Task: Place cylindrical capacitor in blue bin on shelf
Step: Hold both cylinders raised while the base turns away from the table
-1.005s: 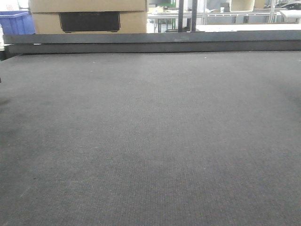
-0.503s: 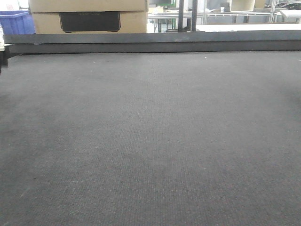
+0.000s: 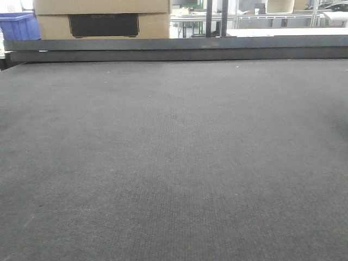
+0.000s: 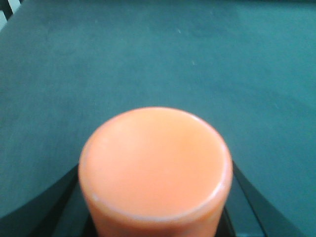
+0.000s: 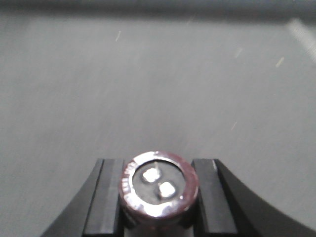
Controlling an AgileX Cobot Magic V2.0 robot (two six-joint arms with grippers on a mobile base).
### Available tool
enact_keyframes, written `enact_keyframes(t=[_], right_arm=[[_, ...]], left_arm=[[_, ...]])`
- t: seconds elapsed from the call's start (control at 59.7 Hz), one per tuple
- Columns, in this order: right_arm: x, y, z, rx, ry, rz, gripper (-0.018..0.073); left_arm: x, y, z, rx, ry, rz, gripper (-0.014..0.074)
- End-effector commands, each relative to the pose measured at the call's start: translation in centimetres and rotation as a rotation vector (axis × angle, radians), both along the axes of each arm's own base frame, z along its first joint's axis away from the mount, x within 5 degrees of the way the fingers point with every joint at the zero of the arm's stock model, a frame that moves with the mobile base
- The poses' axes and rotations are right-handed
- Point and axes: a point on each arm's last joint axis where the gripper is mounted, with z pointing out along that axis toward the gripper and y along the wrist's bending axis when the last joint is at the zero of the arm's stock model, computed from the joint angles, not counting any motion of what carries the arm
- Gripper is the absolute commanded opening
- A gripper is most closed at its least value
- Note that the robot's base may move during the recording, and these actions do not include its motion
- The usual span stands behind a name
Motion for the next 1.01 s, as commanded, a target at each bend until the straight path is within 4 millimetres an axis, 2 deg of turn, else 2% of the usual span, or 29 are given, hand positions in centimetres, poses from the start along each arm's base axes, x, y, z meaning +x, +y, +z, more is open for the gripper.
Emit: enact_keyframes(t=[0.0, 0.218, 0.452, 0.603, 0.788, 0.989], right_arm=[[-0.5, 0.7, -0.1, -0.029, 0.031, 0.051, -0.0025], [-1.9, 2.4, 0.0, -0.024, 0.078, 0.145, -0.0025], [-5.5, 2.6, 2.3, -0.013, -0.037, 0.195, -0.0025], [-8.6, 2.1, 4.0, -0.002, -0.159, 0.196, -0.0025], [-12.0, 1.2, 5.4, -0.027, -0.284, 0.186, -0.0025], [-13.2, 0.7, 5.3, -0.061, -0.276, 0.161, -0.0025]], left_arm=[[-2.5, 0.1, 1.2, 0.009, 0.031, -0.015, -0.0111], [-8.0, 1.0, 3.7, 0.047, 0.01, -0.021, -0.0111], [-11.6, 1.5, 5.2, 0.038, -0.066, -0.02, -0.0111], [-12.5, 1.6, 5.5, 0.036, -0.081, -0.02, -0.0111], [-12.5, 1.6, 5.5, 0.033, -0.081, -0.02, -0.0111], [-12.5, 1.2, 5.5, 0.033, -0.089, -0.052, -0.0111]])
